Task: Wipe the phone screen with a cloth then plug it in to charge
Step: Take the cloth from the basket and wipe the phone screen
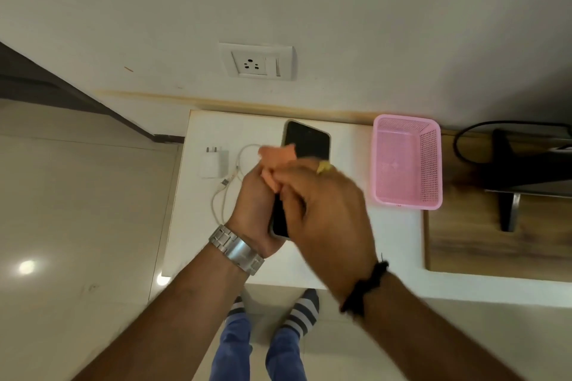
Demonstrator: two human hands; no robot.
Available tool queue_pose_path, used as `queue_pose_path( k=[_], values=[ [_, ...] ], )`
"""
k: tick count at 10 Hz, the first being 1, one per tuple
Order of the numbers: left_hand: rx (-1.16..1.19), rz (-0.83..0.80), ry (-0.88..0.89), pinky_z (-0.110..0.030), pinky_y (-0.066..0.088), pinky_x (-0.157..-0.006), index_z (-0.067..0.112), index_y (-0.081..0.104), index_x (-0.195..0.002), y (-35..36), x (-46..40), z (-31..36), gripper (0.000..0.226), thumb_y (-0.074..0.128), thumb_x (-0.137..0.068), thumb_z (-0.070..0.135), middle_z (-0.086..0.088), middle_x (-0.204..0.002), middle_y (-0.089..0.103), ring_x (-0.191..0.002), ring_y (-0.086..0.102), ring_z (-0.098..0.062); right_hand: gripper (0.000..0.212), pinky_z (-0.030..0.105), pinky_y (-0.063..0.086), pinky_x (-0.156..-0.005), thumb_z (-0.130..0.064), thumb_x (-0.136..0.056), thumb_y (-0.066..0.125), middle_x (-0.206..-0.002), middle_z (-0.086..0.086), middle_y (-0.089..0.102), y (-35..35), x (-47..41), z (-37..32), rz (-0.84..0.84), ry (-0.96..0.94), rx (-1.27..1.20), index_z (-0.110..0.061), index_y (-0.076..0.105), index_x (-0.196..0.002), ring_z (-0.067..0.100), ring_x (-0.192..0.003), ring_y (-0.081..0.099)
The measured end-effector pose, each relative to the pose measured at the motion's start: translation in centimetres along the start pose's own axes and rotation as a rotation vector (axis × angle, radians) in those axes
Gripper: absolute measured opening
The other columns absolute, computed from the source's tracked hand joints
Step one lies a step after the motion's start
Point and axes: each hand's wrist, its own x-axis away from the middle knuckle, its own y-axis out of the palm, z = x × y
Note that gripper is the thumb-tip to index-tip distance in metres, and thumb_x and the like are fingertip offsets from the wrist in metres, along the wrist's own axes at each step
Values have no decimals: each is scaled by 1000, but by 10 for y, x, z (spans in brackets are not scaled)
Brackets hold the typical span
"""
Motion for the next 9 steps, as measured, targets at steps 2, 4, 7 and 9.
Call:
queue_pose_path(
  k=[2, 4, 7, 9],
  values=[
    [62, -12, 45, -51, 51, -99, 13, 60, -142, -12, 2, 7, 66, 31, -104, 58, -26, -143, 59, -117, 60, -38, 28, 44, 56, -82, -3, -97, 52, -112, 23, 71, -1, 44, 26, -268, -39, 90, 2, 70, -118, 34, -98, 69],
    [83, -69, 30, -54, 56, -93, 11, 59, -142, -3, -1, 5, 66, 33, -104, 58, -27, -143, 58, -111, 65, -36, 26, 35, 61, -70, -4, -78, 78, -95, 4, 77, -2, 46, 7, -244, -96, 0, -9, 77, -103, 19, -81, 74],
    [110, -125, 26, -58, 55, -94, 9, 55, -146, -4, 1, 6, 68, 29, -105, 58, -24, -140, 59, -113, 63, -37, 38, 41, 57, -77, -7, -90, 54, -110, -2, 70, -5, 48, 10, -234, -101, 13, -22, 66, -123, 21, -96, 68],
    [68, -143, -19, -49, 60, -90, 18, 78, -119, -8, 8, 4, 58, 40, -100, 57, -14, -123, 75, -102, 75, -31, 16, 43, 61, -69, -7, -84, 65, -95, 10, 75, -27, 5, 23, -81, -99, 150, -10, 76, -96, 30, -80, 70]
  ],
)
